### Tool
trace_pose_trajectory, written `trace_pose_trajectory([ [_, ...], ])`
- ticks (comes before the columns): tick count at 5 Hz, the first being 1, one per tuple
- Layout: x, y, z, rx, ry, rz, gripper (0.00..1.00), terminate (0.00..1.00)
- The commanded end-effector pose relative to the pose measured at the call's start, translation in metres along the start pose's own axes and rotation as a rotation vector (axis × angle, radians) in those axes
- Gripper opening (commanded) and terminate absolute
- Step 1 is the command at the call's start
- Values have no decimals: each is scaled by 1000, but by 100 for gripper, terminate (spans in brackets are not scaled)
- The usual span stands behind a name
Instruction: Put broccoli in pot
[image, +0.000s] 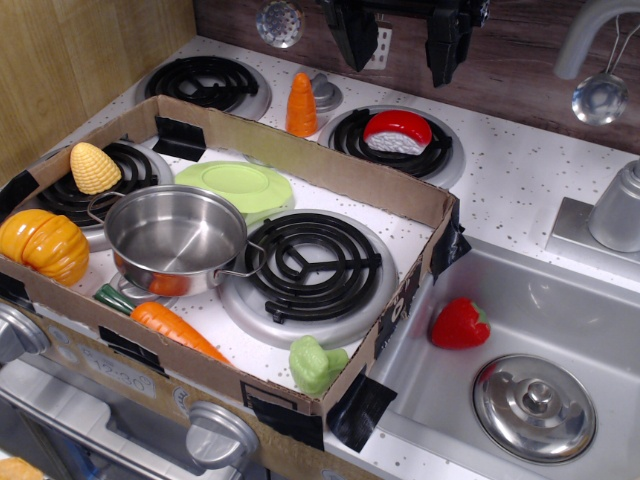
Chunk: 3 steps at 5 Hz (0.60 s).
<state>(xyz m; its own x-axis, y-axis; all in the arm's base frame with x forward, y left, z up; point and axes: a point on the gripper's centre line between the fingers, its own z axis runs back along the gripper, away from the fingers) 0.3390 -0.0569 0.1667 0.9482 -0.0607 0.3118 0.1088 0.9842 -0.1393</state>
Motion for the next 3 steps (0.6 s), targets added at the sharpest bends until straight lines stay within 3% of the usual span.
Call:
trace_pose_trajectory([
  [1, 0, 0, 0, 0, 0, 0, 100, 0],
  [3, -51, -12, 10, 107, -26, 88, 100, 0],
])
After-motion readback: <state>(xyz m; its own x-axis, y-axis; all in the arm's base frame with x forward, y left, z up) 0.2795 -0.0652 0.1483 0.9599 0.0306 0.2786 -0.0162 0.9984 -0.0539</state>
